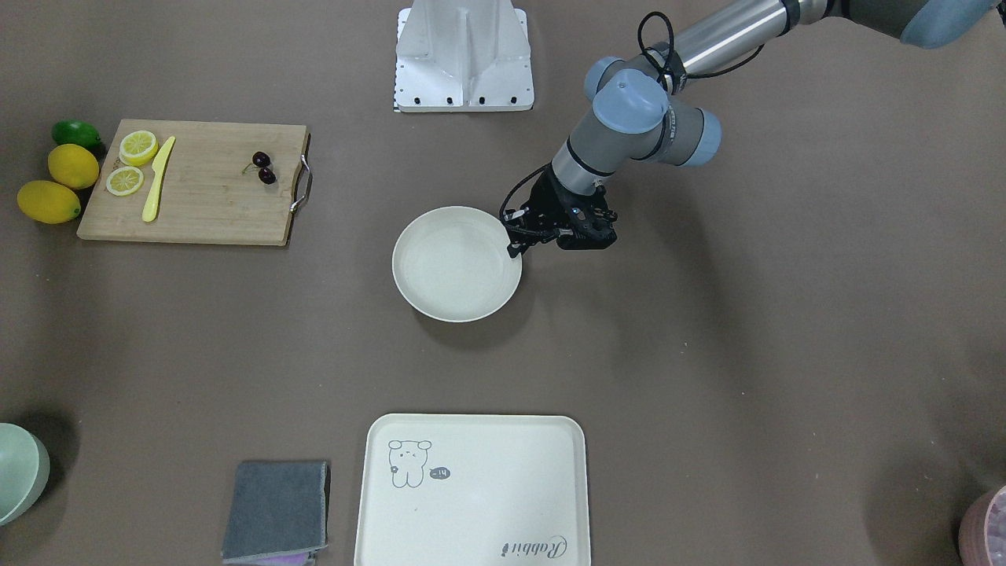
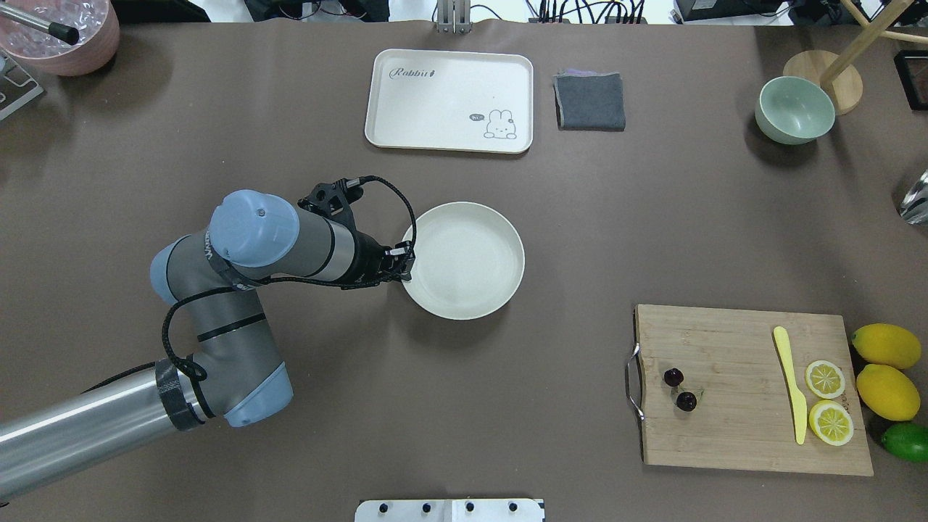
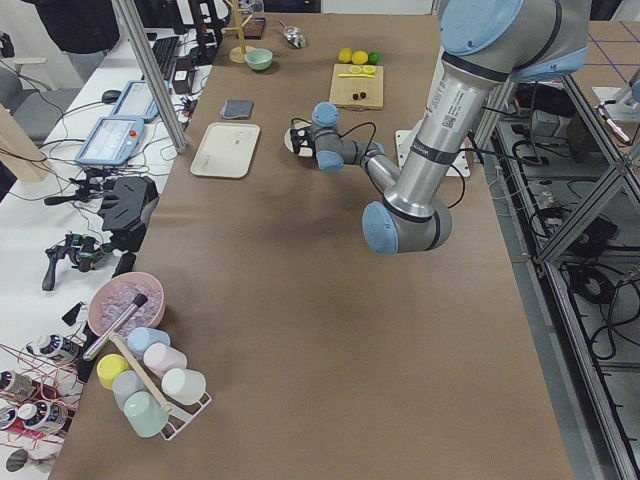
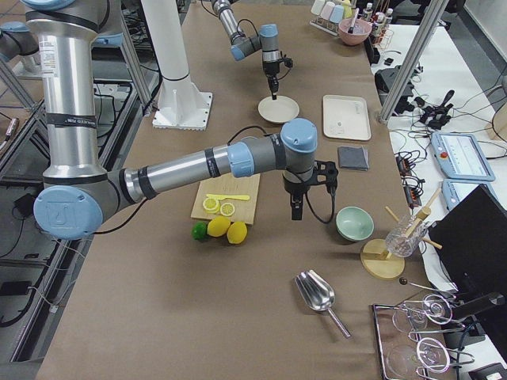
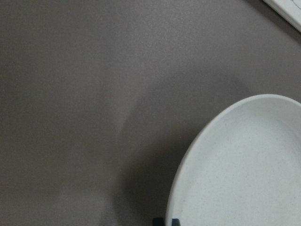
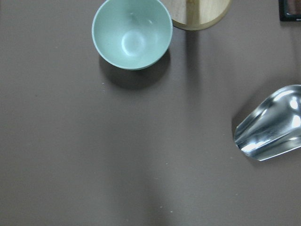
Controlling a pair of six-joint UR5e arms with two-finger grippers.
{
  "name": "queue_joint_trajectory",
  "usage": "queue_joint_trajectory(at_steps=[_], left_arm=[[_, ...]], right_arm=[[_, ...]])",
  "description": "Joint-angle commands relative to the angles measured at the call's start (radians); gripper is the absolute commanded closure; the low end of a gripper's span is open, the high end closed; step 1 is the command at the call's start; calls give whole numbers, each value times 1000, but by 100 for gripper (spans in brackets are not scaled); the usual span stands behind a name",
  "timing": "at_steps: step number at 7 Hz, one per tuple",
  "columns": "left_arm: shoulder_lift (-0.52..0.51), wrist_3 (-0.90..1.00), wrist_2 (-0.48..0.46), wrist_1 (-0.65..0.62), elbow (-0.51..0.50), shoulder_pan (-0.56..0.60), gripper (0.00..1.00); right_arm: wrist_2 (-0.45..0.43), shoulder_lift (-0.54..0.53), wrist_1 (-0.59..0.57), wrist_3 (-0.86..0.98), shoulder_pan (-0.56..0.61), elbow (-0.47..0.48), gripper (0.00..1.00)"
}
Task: Place red cherry on plate
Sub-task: 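Carry the white plate to the table center and set it down, then release the plate with the left gripper while the right arm reaches toward the board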
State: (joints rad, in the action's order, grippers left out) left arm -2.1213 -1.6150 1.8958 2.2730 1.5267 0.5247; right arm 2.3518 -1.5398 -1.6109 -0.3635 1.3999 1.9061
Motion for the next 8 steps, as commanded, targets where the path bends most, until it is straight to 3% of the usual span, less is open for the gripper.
queue_joint_trajectory(at_steps=[1,2,4,6,8], left_arm=[[10,7,-3,0,4,4,29],[39,29,-3,0,29,5,2],[58,49,-1,-1,47,36,2],[93,218,-1,-19,76,110,2],[96,486,-1,-64,75,182,2]], right_arm=[[-9,21,40,-242,-149,127,0],[-12,1,131,-347,-206,142,0],[-131,-67,378,-573,-391,148,0],[-241,-97,416,-708,-559,195,0],[-288,-132,428,-712,-689,231,0]])
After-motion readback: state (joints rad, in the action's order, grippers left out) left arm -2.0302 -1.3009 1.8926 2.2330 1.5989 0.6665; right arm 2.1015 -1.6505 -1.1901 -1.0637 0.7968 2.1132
